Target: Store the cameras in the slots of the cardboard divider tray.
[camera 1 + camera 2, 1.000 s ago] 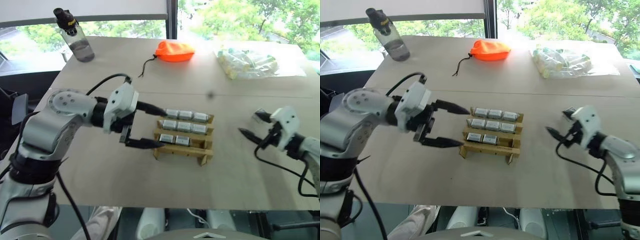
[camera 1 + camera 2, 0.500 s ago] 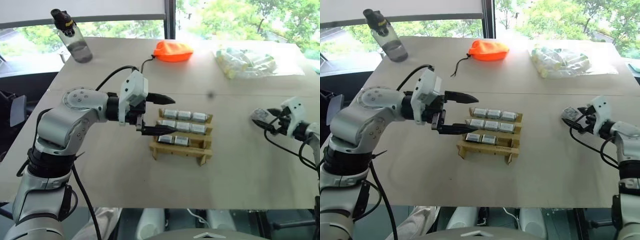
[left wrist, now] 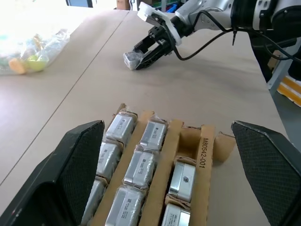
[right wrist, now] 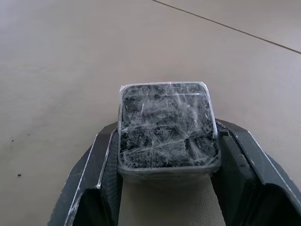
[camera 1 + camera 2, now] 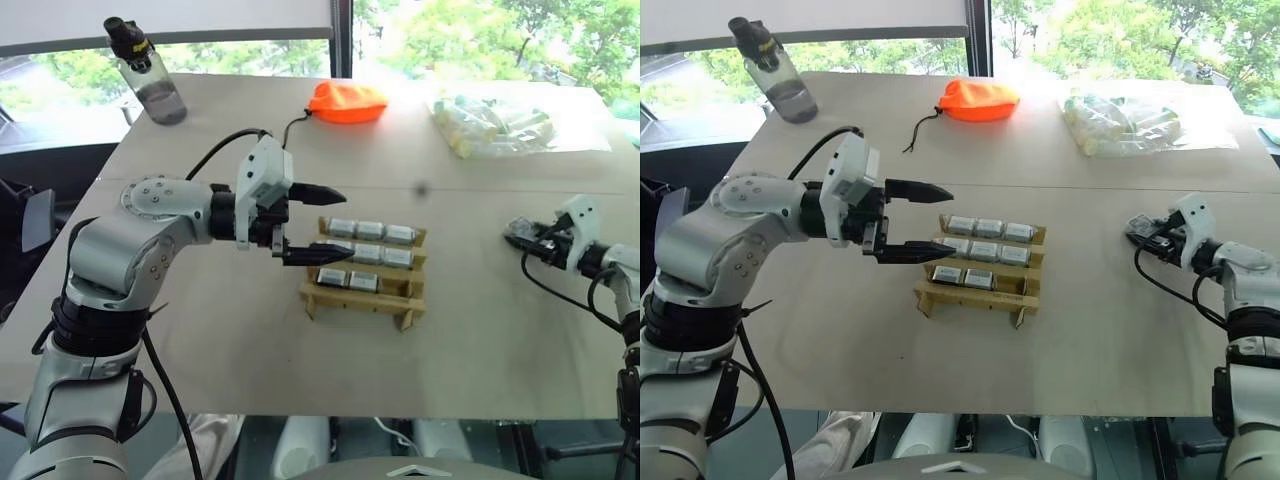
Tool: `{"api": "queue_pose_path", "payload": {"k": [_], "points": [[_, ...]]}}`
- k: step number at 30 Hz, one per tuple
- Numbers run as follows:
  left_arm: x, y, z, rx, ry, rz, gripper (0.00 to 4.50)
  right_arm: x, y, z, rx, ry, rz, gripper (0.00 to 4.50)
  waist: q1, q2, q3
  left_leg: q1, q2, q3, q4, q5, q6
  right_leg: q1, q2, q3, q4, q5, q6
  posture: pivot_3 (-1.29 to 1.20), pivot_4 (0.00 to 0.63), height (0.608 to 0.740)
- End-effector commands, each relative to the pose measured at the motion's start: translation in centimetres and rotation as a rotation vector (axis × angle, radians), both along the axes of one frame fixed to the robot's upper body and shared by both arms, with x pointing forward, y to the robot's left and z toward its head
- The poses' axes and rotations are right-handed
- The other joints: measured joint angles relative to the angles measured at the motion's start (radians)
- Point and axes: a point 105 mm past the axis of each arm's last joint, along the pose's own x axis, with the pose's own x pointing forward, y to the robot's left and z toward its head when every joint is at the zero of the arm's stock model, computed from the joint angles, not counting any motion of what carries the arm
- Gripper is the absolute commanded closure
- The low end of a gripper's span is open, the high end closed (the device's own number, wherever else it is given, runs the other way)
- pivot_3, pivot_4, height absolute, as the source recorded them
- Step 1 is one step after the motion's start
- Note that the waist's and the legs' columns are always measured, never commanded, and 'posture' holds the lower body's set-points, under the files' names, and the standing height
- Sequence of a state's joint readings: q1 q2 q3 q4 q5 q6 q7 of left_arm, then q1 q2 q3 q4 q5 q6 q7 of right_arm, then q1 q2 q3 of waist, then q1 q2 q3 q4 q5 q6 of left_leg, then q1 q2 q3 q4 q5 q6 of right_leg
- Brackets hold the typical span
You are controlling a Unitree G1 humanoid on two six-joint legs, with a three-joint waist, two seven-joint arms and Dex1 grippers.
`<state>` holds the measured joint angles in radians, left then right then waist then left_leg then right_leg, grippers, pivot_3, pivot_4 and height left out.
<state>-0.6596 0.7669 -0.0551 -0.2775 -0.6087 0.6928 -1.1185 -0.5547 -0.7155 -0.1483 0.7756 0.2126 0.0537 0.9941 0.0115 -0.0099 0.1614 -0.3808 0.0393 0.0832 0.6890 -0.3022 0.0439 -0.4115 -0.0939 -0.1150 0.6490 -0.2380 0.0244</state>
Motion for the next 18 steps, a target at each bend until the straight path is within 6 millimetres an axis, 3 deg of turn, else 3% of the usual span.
{"api": "queue_pose_path", "payload": {"k": [1, 3, 5, 8, 12, 18], "points": [[1.5, -1.4, 1.0, -0.041, -0.049, 0.002, 0.00, 0.5, 2.7, 4.5, -0.063, -0.217, 0.079, 2.50, 0.002, 0.000, 0.000, -0.001, 0.000, 0.000, 0.001, 0.000, 0.000, 0.000, 0.000, -0.001, 0.001, 0.000, 0.000, 0.00, 0.150, 0.726], [1.9, -2.4, 0.2, 0.018, -0.091, -0.025, 0.00, 0.6, 4.8, 6.5, -0.079, -0.323, 0.123, 2.50, -0.001, 0.001, 0.000, 0.000, 0.000, 0.000, 0.002, 0.000, 0.000, 0.000, 0.000, 0.000, 0.002, 0.000, 0.000, 0.00, 0.150, 0.726], [2.4, -3.8, -1.4, 0.096, -0.111, -0.060, 0.00, 0.3, 7.1, 8.0, -0.204, -0.450, 0.189, 2.50, -0.003, 0.001, 0.000, 0.001, -0.001, 0.001, 0.001, 0.000, 0.000, 0.000, 0.000, 0.001, 0.003, 0.000, 0.000, 0.00, 0.150, 0.726], [3.6, -5.3, -2.2, 0.106, -0.095, -0.065, 0.00, -0.2, 9.5, 9.1, -0.375, -0.594, 0.278, 2.50, 0.001, 0.001, 0.000, 0.001, -0.002, 0.004, 0.001, 0.000, 0.000, 0.000, 0.001, 0.000, 0.002, 0.000, 0.000, 0.00, 0.150, 0.726], [6.2, -6.9, -1.6, 0.047, -0.047, -0.004, 0.00, -0.9, 11.4, 8.8, -0.716, -0.795, 0.419, 2.50, 0.006, 0.001, 0.000, -0.002, -0.002, 0.005, 0.002, 0.000, 0.000, -0.001, -0.001, -0.001, 0.002, 0.000, 0.000, 0.00, 0.150, 0.726], [8.4, -8.4, -0.3, 0.011, 0.033, 0.018, 0.00, -1.8, 14.4, 10.8, -0.976, -1.149, 0.560, 2.50, -0.006, 0.000, 0.001, -0.003, -0.002, 0.006, 0.001, 0.000, 0.000, -0.002, -0.001, -0.002, 0.001, 0.000, 0.001, 0.00, 0.150, 0.726]]}}
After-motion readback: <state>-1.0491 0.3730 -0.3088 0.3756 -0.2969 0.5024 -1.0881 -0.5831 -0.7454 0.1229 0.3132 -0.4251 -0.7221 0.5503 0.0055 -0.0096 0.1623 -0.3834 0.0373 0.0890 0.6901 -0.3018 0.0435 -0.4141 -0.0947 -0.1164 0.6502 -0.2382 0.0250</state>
